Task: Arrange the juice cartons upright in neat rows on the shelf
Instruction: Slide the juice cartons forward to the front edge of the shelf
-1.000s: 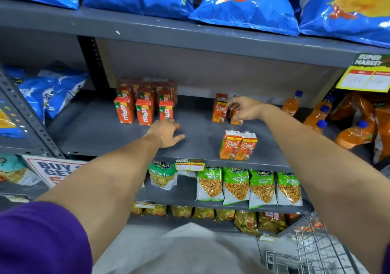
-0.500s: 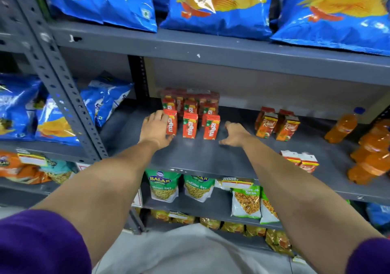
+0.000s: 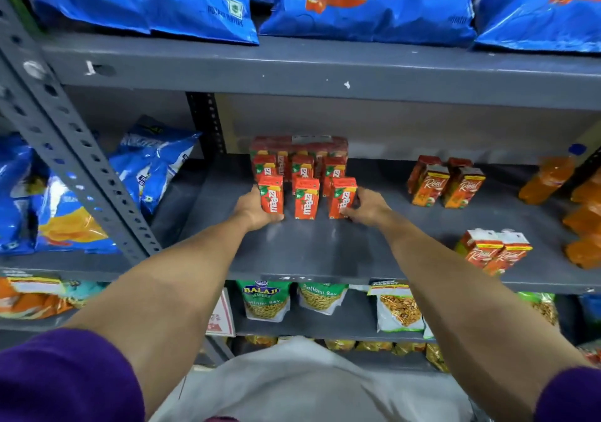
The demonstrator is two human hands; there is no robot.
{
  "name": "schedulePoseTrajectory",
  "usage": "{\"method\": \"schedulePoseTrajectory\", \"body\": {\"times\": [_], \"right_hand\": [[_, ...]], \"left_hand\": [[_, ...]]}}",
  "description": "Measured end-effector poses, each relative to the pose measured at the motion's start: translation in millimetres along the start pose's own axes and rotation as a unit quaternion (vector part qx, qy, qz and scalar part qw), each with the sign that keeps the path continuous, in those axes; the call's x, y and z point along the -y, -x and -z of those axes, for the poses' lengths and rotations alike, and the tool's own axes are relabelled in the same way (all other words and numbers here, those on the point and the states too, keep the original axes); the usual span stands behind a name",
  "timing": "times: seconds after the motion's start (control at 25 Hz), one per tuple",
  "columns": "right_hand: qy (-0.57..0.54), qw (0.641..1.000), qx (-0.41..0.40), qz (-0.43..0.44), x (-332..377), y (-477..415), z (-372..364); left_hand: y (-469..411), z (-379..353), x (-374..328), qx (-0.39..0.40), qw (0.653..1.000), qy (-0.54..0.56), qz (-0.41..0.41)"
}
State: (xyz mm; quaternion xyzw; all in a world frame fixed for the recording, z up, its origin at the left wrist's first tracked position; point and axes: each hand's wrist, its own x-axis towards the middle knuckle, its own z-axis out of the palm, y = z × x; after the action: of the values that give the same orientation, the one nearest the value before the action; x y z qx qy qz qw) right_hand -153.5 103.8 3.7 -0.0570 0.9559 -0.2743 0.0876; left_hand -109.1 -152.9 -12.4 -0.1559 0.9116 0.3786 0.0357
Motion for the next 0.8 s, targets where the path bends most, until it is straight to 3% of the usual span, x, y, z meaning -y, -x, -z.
{"method": "schedulePoseTrajectory", "body": {"times": [0.24, 0.52, 0.8], "right_hand": [[-0.045, 0.998, 0.040, 0.020, 18.8, -1.7, -10.5], [-0.092, 0.993, 0.070, 0.029, 11.7, 5.1, -12.1], [-0.106, 0.984, 0.140, 0.041, 0.7, 24.3, -9.1]], "left_hand": [[-8.4, -10.6, -8.6, 0.018, 0.999, 0.001, -0.029], [-0.9, -12.5, -9.9, 0.020, 1.000, -0.010, -0.012], [25.9, -9.1, -1.3, 0.070, 0.997, 0.024, -0.003]]}}
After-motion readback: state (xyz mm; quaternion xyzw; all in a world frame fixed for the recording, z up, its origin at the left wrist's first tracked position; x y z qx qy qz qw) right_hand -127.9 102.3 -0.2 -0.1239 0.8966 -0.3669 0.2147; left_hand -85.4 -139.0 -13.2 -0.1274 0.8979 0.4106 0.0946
